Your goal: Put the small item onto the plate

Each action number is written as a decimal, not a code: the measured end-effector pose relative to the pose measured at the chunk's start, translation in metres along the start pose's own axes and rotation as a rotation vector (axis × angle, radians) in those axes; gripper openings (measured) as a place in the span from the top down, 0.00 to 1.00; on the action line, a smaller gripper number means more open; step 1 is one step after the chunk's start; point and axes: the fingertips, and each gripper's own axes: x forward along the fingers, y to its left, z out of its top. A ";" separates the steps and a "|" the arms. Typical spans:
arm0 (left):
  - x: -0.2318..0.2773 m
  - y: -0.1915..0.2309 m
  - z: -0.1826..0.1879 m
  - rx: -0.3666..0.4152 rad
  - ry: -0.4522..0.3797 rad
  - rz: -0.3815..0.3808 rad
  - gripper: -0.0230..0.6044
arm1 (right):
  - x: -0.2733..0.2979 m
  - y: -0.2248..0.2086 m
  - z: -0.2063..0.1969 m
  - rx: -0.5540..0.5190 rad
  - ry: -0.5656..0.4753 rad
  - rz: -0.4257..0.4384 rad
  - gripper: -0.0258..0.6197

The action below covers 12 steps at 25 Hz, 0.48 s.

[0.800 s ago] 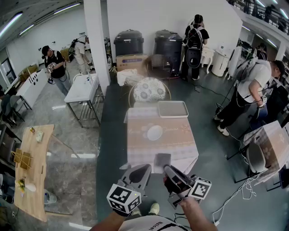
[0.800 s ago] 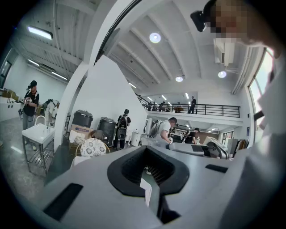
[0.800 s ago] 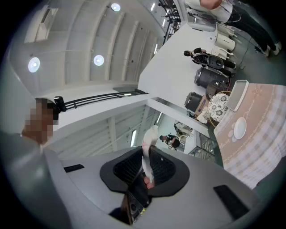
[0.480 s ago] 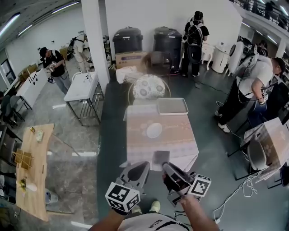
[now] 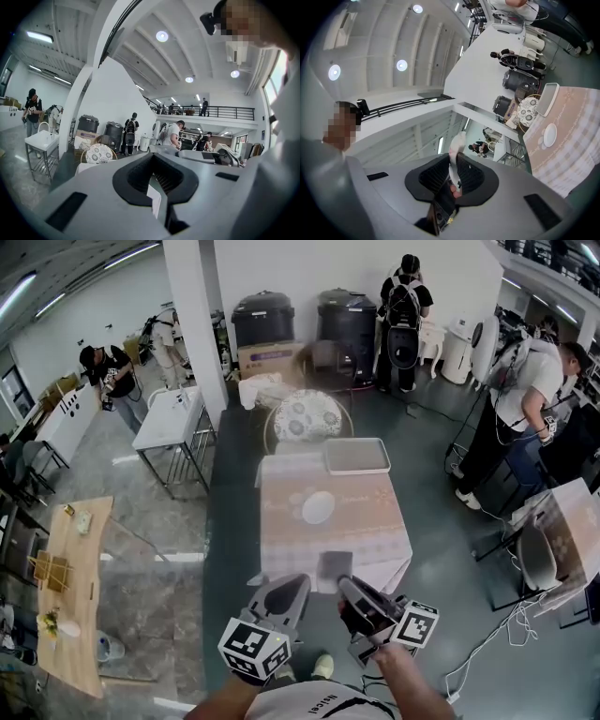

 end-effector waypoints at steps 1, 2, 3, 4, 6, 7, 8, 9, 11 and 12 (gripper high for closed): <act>0.003 -0.001 -0.001 -0.002 0.002 0.002 0.95 | -0.001 -0.001 0.003 -0.002 0.002 0.006 0.86; 0.005 -0.001 -0.001 -0.003 0.003 0.003 0.95 | -0.001 -0.001 0.005 -0.002 0.004 0.013 0.86; 0.008 -0.002 -0.001 -0.004 0.005 0.005 0.95 | -0.002 -0.003 0.008 0.007 0.005 0.016 0.86; 0.011 -0.003 -0.002 -0.004 0.007 0.006 0.95 | -0.004 -0.006 0.010 0.023 0.003 0.014 0.86; 0.017 -0.007 -0.003 -0.003 0.010 0.009 0.95 | -0.009 -0.011 0.014 0.042 -0.001 0.010 0.86; 0.021 -0.008 -0.004 -0.002 0.010 0.011 0.95 | -0.011 -0.013 0.016 0.046 -0.001 0.011 0.86; 0.024 -0.010 -0.006 -0.001 0.011 0.014 0.95 | -0.013 -0.015 0.018 0.048 0.000 0.015 0.86; 0.027 -0.011 -0.007 0.000 0.011 0.017 0.95 | -0.015 -0.017 0.020 0.050 0.000 0.019 0.86; 0.033 -0.013 -0.008 0.003 0.012 0.023 0.95 | -0.017 -0.020 0.026 0.047 0.002 0.026 0.86; 0.036 -0.015 -0.009 0.005 0.014 0.026 0.95 | -0.019 -0.021 0.029 0.042 0.004 0.029 0.86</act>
